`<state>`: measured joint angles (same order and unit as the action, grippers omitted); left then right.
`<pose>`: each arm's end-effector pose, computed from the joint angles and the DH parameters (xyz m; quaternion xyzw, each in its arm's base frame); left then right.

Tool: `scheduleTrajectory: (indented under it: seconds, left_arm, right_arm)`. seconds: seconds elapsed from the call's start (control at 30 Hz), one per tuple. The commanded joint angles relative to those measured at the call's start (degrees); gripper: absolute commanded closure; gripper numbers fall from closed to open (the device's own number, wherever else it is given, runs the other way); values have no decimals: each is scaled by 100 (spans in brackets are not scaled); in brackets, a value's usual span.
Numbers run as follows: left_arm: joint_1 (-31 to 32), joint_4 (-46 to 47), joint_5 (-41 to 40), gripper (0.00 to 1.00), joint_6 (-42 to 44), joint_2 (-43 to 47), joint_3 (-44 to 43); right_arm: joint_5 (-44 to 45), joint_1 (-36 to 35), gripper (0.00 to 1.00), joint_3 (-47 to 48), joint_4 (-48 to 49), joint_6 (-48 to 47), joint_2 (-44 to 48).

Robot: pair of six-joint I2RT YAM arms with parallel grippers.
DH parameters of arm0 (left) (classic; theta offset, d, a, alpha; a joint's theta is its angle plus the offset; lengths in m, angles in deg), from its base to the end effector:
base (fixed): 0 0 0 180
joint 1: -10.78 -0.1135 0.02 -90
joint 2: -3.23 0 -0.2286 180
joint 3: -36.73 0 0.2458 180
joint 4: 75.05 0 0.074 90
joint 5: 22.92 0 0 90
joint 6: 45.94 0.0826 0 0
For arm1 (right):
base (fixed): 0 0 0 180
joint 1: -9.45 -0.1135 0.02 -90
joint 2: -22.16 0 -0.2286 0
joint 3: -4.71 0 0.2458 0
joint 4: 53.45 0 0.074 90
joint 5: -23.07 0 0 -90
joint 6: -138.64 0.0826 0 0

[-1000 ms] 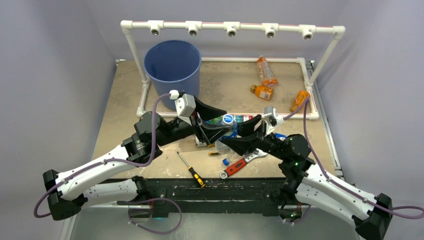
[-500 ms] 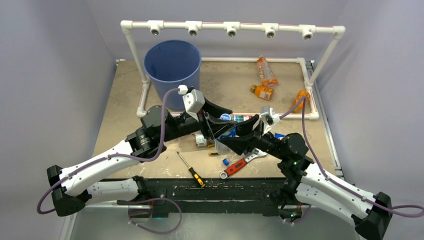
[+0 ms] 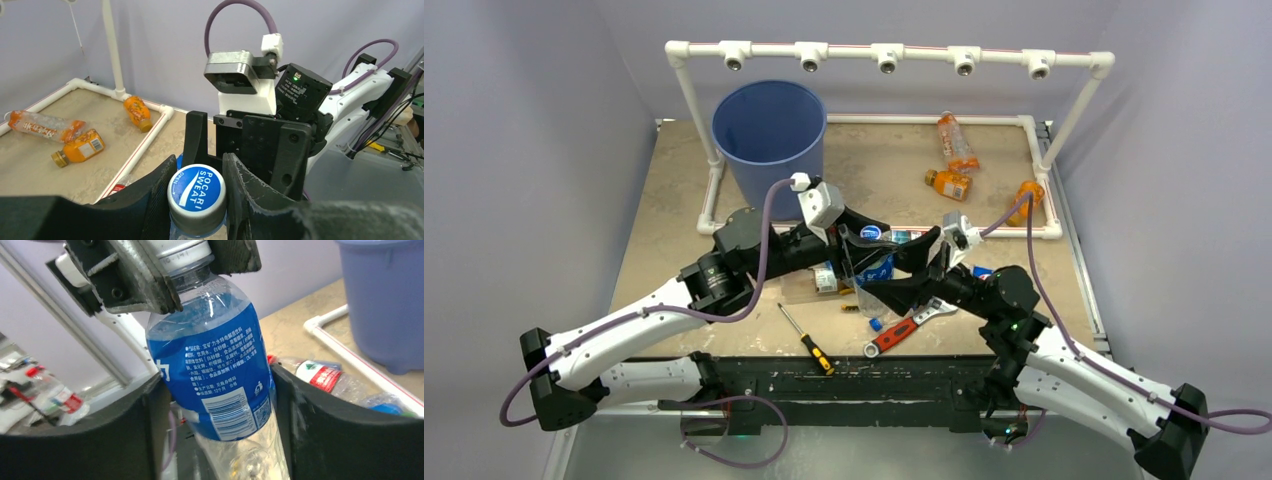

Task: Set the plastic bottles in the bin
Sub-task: Pick up the plastic bottle at the center of the board, then place the plastic bottle in the trash bin.

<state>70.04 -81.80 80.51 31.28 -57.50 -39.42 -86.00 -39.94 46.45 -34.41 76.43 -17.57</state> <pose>0.1357 -0.2657 0.4015 0.3369 0.5597 -0.5046 0.5645 0.1304 0.1935 0.3229 -0.2387 0.5228 0.5804 0.5770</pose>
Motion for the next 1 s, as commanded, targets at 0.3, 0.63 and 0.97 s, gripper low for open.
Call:
scheduleTrajectory:
  seconds: [0.3,0.63,0.97]
  left_arm:
    - [6,136,-3252,100,2313,323,-1111]
    - [-2113,2478,-3886,100,2877,-669,-1307]
    - [-3858,3156,-3252,100,1137,-1703,-1475]
  right_arm:
    - [891,-1,1,1162,-2232,-550,1319]
    - [2110,-1,1,229,-1878,-53,1862]
    - [2467,-1,1,-52,-2086,106,1971]
